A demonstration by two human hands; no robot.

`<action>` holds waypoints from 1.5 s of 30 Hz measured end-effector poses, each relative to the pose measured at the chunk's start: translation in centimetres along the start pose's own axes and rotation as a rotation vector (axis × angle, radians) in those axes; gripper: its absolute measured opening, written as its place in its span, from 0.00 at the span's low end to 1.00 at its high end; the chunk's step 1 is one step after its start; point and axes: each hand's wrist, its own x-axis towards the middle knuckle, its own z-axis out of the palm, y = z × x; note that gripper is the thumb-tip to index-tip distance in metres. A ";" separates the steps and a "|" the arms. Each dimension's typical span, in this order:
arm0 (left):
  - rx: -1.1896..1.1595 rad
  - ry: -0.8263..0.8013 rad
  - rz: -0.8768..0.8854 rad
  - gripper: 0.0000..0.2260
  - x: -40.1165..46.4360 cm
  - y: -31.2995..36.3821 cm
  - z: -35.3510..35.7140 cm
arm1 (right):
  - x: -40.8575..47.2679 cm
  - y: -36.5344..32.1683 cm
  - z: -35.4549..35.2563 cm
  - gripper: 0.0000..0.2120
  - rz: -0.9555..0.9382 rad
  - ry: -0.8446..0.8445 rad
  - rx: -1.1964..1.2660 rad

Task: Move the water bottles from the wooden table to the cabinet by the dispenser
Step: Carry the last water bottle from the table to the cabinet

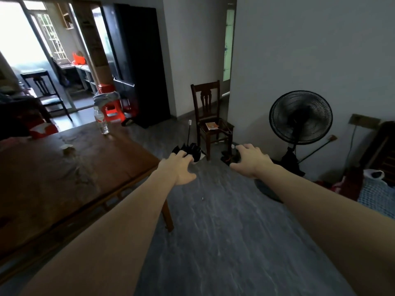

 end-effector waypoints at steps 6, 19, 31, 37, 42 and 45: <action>-0.045 -0.081 -0.087 0.30 10.7 -1.6 0.0 | 11.1 3.6 -0.9 0.36 0.012 -0.021 0.025; -0.112 -0.043 -0.148 0.29 37.5 -12.1 -4.7 | 41.6 0.1 -4.7 0.33 -0.116 -0.075 -0.106; -0.077 -0.105 -0.252 0.25 53.7 -19.9 -5.9 | 63.4 -4.9 -2.1 0.34 -0.230 -0.169 0.019; -0.124 -0.080 -0.384 0.26 62.7 -25.0 -5.6 | 76.5 -8.0 -2.3 0.36 -0.354 -0.177 -0.040; -0.177 -0.052 -0.528 0.25 68.8 -29.5 -6.3 | 86.3 -11.1 -3.4 0.34 -0.437 -0.263 -0.042; -0.246 -0.015 -0.621 0.25 70.8 -31.7 -7.3 | 90.4 -14.4 -3.7 0.34 -0.507 -0.278 -0.054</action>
